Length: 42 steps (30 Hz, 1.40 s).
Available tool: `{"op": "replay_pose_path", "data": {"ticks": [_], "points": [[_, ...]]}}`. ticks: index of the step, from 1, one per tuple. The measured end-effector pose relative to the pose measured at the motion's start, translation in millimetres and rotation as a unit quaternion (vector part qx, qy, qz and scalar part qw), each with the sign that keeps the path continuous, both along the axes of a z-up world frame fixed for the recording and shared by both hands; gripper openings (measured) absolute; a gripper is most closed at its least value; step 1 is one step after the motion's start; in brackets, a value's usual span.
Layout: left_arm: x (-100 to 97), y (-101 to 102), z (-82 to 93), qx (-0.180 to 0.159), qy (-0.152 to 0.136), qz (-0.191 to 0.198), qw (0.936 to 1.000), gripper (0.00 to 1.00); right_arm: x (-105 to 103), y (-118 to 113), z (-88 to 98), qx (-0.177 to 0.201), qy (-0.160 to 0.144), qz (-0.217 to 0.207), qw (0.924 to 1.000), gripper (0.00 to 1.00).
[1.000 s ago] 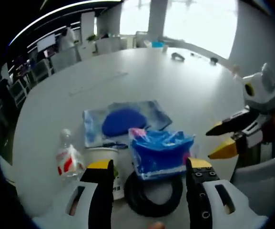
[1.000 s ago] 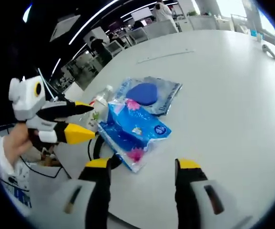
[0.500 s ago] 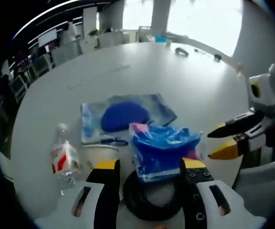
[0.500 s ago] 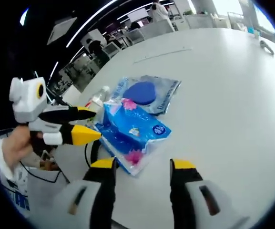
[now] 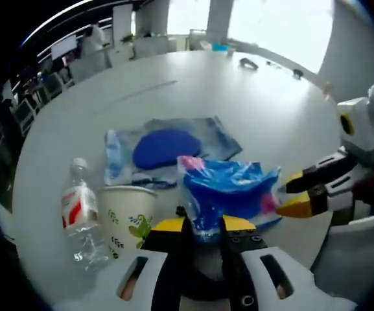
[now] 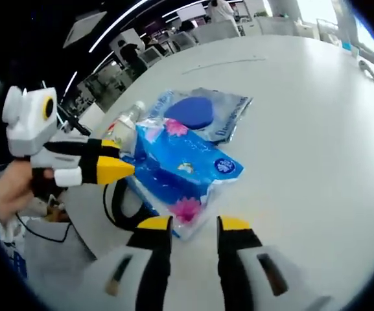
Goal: Arrange the tabletop items into an orderly group along one side of the table until the central work area is clear of visible clutter.
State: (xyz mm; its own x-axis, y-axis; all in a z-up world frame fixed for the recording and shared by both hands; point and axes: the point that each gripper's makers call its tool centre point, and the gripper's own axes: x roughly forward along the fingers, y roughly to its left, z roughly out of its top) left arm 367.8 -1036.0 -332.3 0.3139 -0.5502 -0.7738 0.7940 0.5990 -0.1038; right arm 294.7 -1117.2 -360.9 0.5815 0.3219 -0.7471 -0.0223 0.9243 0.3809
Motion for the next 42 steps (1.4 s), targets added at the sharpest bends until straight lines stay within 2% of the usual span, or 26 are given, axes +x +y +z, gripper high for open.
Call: {"op": "replay_pose_path", "data": {"ticks": [4, 6, 9, 15, 32, 42], "points": [[5.5, 4.6, 2.4, -0.003, -0.014, 0.018, 0.9997, 0.02, -0.6, -7.0, 1.0, -0.005, -0.011, -0.010, 0.9999, 0.07], [5.8, 4.3, 4.1, -0.014, -0.008, 0.028, 0.9995, 0.00, 2.1, -8.4, 2.8, 0.009, -0.019, -0.025, 0.9995, 0.06], [4.8, 3.0, 3.6, -0.018, -0.005, 0.027, 0.9995, 0.00, 1.1, -9.0, 0.8, 0.006, -0.016, -0.022, 0.9996, 0.03], [-0.9, 1.5, 8.8, -0.027, -0.010, 0.031, 0.9991, 0.00, 0.6, -14.9, 7.3, -0.007, -0.033, -0.018, 0.9993, 0.00], [-7.5, 0.1, 31.3, -0.039, -0.042, 0.033, 0.9978, 0.00, 6.7, -24.7, 34.2, -0.009, -0.077, -0.021, 0.9968, 0.00], [-10.6, -10.7, 43.4, -0.043, -0.056, 0.036, 0.9969, 0.00, 19.6, -42.4, 56.6, -0.030, -0.113, -0.003, 0.9931, 0.00]]}}
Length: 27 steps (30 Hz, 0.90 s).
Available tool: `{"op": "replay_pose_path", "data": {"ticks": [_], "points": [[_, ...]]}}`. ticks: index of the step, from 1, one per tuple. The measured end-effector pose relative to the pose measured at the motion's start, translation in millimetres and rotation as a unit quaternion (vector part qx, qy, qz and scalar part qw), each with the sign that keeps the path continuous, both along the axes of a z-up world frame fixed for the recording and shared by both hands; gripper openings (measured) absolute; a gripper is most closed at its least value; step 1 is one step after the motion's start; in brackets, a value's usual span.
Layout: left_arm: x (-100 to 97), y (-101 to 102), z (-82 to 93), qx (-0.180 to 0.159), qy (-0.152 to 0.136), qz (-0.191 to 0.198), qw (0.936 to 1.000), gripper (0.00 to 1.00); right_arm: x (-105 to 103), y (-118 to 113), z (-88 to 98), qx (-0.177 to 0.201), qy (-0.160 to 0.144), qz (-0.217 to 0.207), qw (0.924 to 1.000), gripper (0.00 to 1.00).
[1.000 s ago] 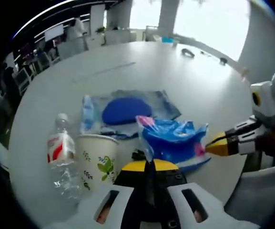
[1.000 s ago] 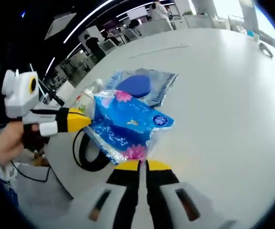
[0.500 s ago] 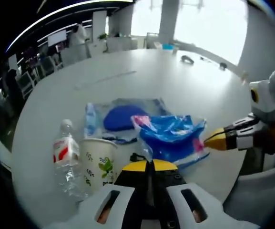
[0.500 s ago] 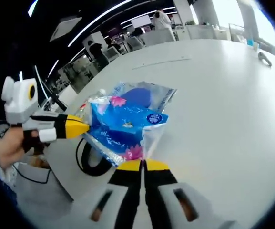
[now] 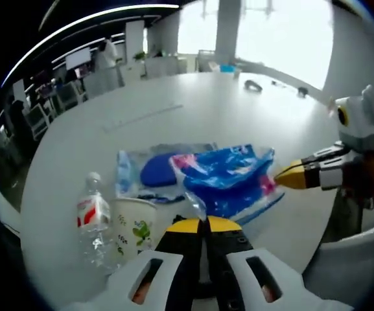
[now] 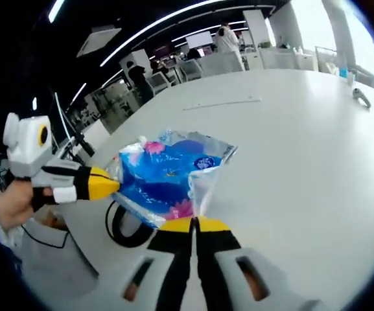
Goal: Arrange the tabletop items into an orderly group along one side of the table until the central work area is clear of visible clutter.
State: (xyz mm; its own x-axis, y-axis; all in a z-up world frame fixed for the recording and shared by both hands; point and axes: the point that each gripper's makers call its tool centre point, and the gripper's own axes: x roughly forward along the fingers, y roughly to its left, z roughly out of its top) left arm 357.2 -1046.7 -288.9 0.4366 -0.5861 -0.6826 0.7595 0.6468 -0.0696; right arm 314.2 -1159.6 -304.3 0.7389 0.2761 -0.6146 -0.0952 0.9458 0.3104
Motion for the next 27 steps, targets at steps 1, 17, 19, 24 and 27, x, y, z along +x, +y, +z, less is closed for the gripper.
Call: {"op": "replay_pose_path", "data": {"ticks": [1, 17, 19, 24, 27], "points": [[-1.0, -2.2, 0.9, 0.001, -0.002, -0.001, 1.0000, 0.00, 0.3, -1.0, 0.8, -0.001, -0.001, 0.000, 1.0000, 0.00], [-11.7, -49.5, 6.0, 0.003, -0.015, 0.001, 0.9999, 0.00, 7.3, -56.6, 11.3, -0.003, -0.021, 0.011, 0.9997, 0.00], [-12.3, -56.2, 5.6, 0.003, -0.012, 0.005, 0.9999, 0.00, 9.5, -63.7, 12.9, -0.004, -0.023, 0.013, 0.9996, 0.00], [-11.2, -72.5, 5.9, 0.003, -0.013, 0.016, 0.9998, 0.00, 16.5, -79.6, 20.0, -0.018, -0.036, 0.030, 0.9987, 0.00], [-9.4, -83.9, 6.6, -0.003, -0.010, 0.024, 0.9997, 0.00, 19.7, -91.7, 24.8, -0.022, -0.042, 0.033, 0.9983, 0.00]]}}
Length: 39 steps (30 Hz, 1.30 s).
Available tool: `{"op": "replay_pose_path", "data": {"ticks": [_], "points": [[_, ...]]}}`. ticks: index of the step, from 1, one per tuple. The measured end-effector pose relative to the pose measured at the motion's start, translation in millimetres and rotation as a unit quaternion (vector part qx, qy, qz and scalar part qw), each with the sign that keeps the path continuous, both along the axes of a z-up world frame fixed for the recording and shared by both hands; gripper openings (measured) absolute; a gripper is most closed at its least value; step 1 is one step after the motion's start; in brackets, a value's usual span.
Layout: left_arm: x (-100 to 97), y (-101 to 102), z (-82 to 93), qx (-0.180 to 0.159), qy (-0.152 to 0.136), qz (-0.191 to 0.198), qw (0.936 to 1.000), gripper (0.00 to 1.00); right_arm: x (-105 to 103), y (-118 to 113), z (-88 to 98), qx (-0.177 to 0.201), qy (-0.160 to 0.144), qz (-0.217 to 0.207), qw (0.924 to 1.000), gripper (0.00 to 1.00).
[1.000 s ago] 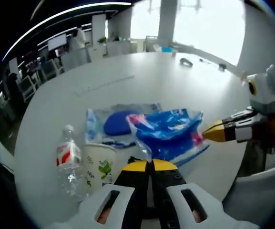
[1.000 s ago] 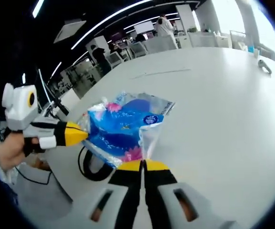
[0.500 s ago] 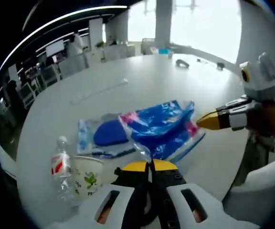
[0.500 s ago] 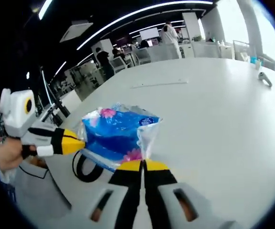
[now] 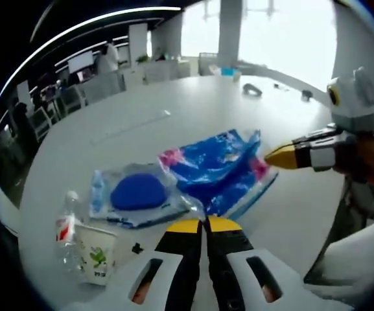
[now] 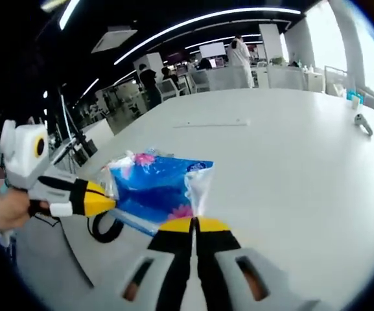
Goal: Arrange the tabletop items into an orderly group along one side of the table until the central work area is clear of visible clutter.
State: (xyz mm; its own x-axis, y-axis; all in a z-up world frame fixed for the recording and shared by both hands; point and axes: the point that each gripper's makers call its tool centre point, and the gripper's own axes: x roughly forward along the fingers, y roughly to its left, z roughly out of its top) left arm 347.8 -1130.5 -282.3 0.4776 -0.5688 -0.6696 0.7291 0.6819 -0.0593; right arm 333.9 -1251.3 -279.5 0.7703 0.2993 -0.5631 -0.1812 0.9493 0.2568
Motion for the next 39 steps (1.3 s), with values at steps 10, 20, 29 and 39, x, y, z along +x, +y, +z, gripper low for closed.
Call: {"op": "replay_pose_path", "data": {"ticks": [10, 20, 29, 39], "points": [[6.5, -48.2, 1.9, -0.033, 0.008, 0.014, 0.9993, 0.00, 5.6, -49.9, 6.5, 0.009, -0.009, -0.010, 0.9999, 0.00], [13.2, -75.9, -3.3, -0.056, 0.013, 0.030, 0.9979, 0.00, 6.7, -77.1, 5.7, 0.003, -0.012, -0.008, 0.9999, 0.00], [29.9, -92.7, -6.5, -0.066, 0.024, 0.043, 0.9966, 0.00, 16.5, -92.5, -1.6, 0.004, -0.006, -0.012, 0.9999, 0.00], [50.8, -96.1, -24.8, -0.068, 0.054, 0.067, 0.9940, 0.00, 33.4, -95.1, -18.9, 0.001, 0.011, -0.003, 0.9999, 0.00]]}}
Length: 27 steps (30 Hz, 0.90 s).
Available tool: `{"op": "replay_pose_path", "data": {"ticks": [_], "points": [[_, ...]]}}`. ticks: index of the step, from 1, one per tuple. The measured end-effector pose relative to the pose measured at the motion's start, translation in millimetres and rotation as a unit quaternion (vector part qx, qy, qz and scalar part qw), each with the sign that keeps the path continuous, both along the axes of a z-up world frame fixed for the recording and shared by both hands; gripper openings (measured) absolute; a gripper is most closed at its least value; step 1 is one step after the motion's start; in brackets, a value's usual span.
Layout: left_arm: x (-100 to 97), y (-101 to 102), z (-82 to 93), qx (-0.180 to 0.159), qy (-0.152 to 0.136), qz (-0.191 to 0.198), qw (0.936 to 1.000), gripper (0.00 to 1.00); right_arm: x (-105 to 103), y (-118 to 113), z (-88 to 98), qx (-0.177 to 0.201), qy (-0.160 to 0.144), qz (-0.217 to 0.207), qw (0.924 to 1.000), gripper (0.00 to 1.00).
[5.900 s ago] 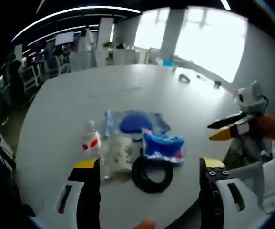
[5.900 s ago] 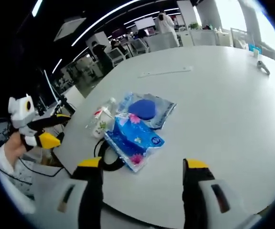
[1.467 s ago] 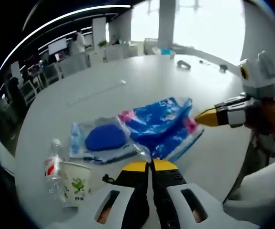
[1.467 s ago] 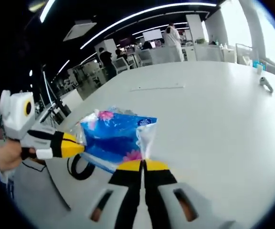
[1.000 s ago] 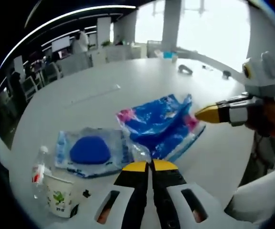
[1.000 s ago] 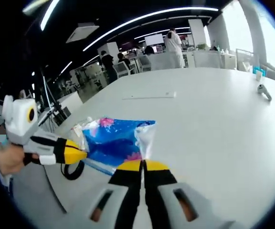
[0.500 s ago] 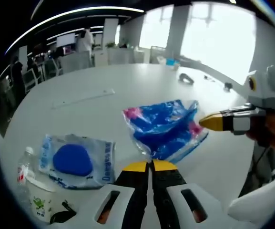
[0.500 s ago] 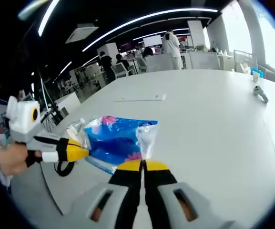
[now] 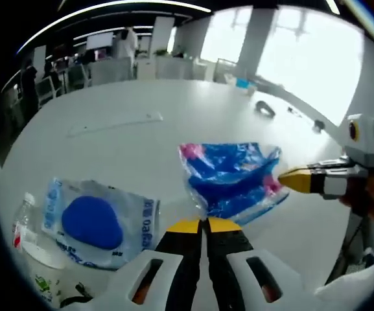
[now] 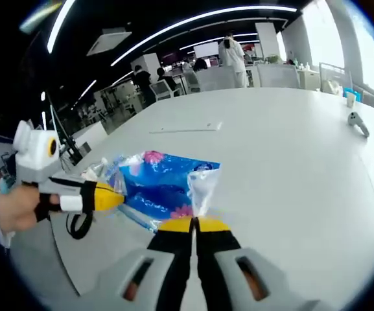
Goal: Arrange the tabletop items into an orderly group along one side of the table until the central work area is clear of visible clutter.
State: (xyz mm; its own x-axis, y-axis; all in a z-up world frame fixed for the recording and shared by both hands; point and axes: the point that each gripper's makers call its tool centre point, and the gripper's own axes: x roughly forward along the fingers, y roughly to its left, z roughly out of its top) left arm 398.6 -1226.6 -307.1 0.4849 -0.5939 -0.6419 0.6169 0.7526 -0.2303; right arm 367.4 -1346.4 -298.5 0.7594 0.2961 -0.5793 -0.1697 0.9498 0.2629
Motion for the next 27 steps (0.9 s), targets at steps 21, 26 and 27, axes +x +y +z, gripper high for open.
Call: {"op": "replay_pose_path", "data": {"ticks": [21, 26, 27], "points": [[20.4, -0.4, -36.9, 0.016, 0.037, 0.007, 0.9992, 0.00, 28.2, -2.1, -36.5, -0.003, 0.035, 0.009, 0.9993, 0.00], [22.7, 0.3, -42.7, 0.019, 0.045, 0.010, 0.9988, 0.00, 33.6, -2.4, -43.1, -0.004, 0.042, 0.010, 0.9991, 0.00], [23.6, 0.3, -44.4, 0.020, 0.046, 0.010, 0.9987, 0.00, 34.8, -2.6, -43.8, -0.005, 0.043, 0.010, 0.9990, 0.00]]}}
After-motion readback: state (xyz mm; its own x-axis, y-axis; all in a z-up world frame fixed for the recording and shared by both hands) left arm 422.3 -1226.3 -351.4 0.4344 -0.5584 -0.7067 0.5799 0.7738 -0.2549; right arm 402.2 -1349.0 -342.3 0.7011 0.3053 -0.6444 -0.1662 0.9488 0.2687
